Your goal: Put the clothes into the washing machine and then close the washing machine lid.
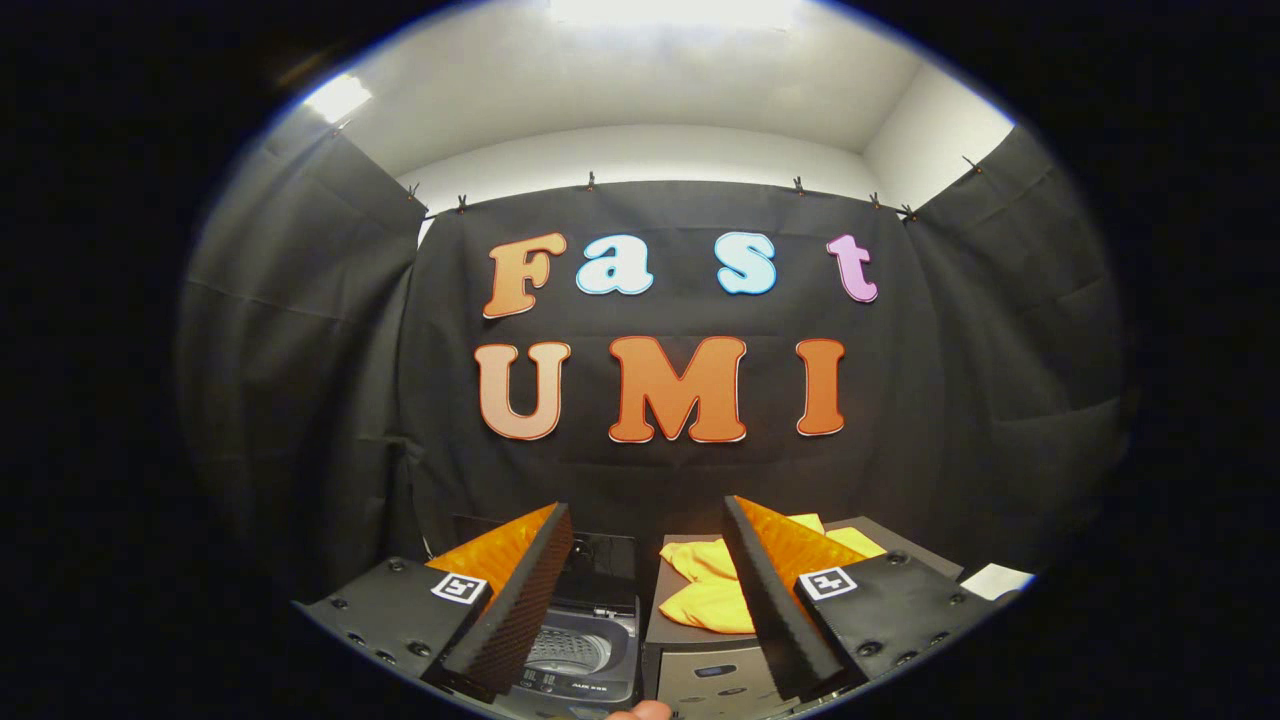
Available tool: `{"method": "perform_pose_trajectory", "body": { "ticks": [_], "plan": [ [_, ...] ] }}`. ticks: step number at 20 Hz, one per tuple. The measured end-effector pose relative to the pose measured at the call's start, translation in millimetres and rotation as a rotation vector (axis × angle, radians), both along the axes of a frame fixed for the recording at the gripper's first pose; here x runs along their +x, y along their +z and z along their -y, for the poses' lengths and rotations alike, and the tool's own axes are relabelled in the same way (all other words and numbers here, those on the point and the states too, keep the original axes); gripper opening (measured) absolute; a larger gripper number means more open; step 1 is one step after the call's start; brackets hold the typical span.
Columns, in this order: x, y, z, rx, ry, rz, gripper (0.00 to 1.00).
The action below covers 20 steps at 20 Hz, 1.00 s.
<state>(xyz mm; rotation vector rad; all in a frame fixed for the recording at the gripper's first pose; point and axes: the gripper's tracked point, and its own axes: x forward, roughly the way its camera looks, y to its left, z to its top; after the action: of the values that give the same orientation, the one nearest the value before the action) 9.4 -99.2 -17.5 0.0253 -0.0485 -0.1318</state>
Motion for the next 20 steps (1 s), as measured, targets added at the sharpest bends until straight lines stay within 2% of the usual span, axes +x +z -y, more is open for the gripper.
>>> {"method": "perform_pose_trajectory", "body": {
  "ticks": [6, 12, 16, 20],
  "plan": [
    [37, 5, 33, -0.034, -0.084, -0.060, 0.98],
    [87, -21, 92, -0.044, -0.140, -0.183, 0.98],
    [121, -51, 142, -0.055, -0.231, -0.336, 0.98],
    [154, -95, 173, -0.051, -0.265, -0.499, 0.98]
  ]
}}
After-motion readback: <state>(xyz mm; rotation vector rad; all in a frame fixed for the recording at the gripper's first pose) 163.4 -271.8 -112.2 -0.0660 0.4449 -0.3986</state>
